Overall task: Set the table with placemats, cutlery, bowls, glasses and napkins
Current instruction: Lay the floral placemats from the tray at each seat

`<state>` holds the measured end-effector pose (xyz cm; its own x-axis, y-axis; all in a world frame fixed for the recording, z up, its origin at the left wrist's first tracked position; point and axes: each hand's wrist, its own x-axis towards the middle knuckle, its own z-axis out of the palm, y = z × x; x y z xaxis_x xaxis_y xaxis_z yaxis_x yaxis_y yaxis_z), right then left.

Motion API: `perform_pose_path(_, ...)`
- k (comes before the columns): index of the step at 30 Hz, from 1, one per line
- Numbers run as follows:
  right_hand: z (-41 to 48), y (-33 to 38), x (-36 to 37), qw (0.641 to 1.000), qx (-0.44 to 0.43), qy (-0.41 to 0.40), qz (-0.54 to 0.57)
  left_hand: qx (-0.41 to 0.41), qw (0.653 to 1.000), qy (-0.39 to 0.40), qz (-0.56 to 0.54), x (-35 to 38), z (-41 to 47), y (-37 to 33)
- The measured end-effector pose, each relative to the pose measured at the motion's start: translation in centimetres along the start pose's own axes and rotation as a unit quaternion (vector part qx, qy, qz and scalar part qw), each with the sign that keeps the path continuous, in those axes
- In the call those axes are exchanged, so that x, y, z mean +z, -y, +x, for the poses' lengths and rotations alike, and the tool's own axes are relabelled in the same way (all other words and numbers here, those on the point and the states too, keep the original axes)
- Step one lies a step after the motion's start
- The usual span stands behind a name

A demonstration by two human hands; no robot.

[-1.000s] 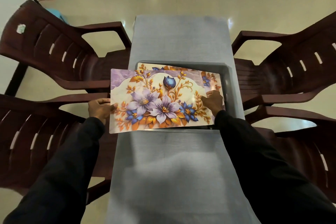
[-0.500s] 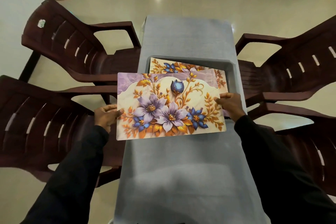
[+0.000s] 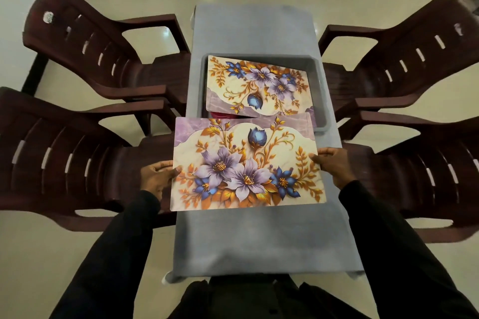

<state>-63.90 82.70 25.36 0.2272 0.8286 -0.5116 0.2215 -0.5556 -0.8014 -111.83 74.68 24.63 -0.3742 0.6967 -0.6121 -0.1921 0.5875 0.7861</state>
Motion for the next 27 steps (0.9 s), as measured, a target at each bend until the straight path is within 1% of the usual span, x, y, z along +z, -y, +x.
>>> perform_pose_path(7, -4.9, -6.4, -2.6, 1.000, 0.024, -0.017, 0.008, -0.046, 0.999, -0.007, 0.010, 0.6, -4.4, 5.4)
perform_pose_path(11, -6.1, -10.5, -3.5, 0.999, 0.048, -0.017, -0.009, -0.061, 0.997, -0.022, 0.029, 1.2, -5.8, 9.0)
perform_pose_path(14, -6.5, -13.2, -3.8, 0.997, 0.060, -0.034, -0.024, -0.067, 0.997, -0.018, 0.046, 1.7, -6.3, 11.9)
perform_pose_path(17, -6.6, -14.8, -3.8, 0.996, 0.054, -0.055, -0.042, -0.075, 0.994, -0.039, 0.068, 2.3, -6.7, 14.0)
perform_pose_path(20, -6.4, -15.9, -3.8, 0.992, 0.035, -0.083, -0.092, -0.072, 0.990, -0.058, 0.107, 3.0, -6.9, 15.4)
perform_pose_path(22, -6.2, -16.3, -3.8, 0.986, 0.013, -0.093, -0.135, -0.052, 0.989, -0.072, 0.117, 3.7, -7.4, 15.9)
perform_pose_path(24, -6.0, -16.5, -3.9, 0.980, 0.000, -0.105, -0.168, -0.004, 0.987, -0.086, 0.137, 4.6, -8.5, 15.7)
perform_pose_path(27, -6.1, -16.9, -3.4, 0.969, -0.008, -0.129, -0.211, 0.068, 0.971, -0.097, 0.206, 5.4, -9.8, 15.4)
